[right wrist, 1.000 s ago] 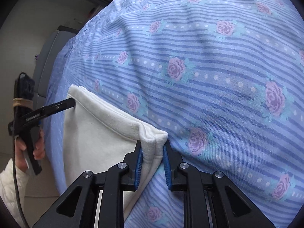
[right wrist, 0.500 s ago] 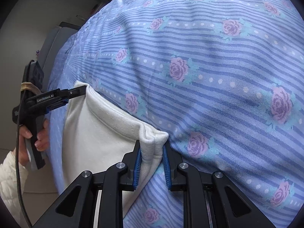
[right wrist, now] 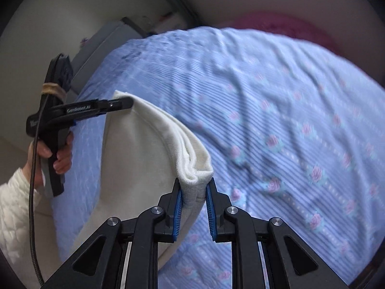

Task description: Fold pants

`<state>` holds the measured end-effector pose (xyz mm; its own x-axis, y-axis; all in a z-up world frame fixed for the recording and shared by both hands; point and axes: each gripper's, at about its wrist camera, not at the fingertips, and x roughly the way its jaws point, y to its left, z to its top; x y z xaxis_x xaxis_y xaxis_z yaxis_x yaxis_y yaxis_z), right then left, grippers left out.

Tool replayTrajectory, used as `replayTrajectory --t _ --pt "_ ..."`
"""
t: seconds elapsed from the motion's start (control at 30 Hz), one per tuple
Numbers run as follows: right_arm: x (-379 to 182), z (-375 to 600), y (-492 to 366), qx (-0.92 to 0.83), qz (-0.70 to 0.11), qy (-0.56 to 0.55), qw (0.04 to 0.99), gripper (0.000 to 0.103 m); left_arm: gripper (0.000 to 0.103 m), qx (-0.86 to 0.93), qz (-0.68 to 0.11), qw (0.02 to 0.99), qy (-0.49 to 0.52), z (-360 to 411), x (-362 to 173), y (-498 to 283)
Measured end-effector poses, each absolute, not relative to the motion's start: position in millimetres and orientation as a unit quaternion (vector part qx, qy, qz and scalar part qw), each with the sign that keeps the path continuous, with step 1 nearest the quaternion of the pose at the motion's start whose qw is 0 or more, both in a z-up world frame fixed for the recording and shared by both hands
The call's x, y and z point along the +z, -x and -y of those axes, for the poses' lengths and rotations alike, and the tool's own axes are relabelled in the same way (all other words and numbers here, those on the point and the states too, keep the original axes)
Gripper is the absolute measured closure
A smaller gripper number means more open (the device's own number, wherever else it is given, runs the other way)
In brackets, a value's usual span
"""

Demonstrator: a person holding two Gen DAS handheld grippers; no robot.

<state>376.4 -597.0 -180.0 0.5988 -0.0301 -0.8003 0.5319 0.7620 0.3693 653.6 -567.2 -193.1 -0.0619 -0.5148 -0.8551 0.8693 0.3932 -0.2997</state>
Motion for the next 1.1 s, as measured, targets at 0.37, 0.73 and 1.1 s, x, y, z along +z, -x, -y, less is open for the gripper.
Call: replayTrajectory --t 0.37,0.73,1.1 --pt "-72 464 -391 -0.078 -0.410 -0.139 0.898 0.084 0.086 -0.488 -0.444 0.742 -0.121 406 -82 -639" --pt "-89 268 -412 0.063 -0.460 -0.050 0.884 0.084 0.086 -0.416 -0.466 0.776 -0.088 221 -91 -626" --pt "-188 137 -438 0.114 -0.546 0.005 0.830 0.084 0.082 -0.346 -0.535 0.770 -0.037 71 -194 -627"
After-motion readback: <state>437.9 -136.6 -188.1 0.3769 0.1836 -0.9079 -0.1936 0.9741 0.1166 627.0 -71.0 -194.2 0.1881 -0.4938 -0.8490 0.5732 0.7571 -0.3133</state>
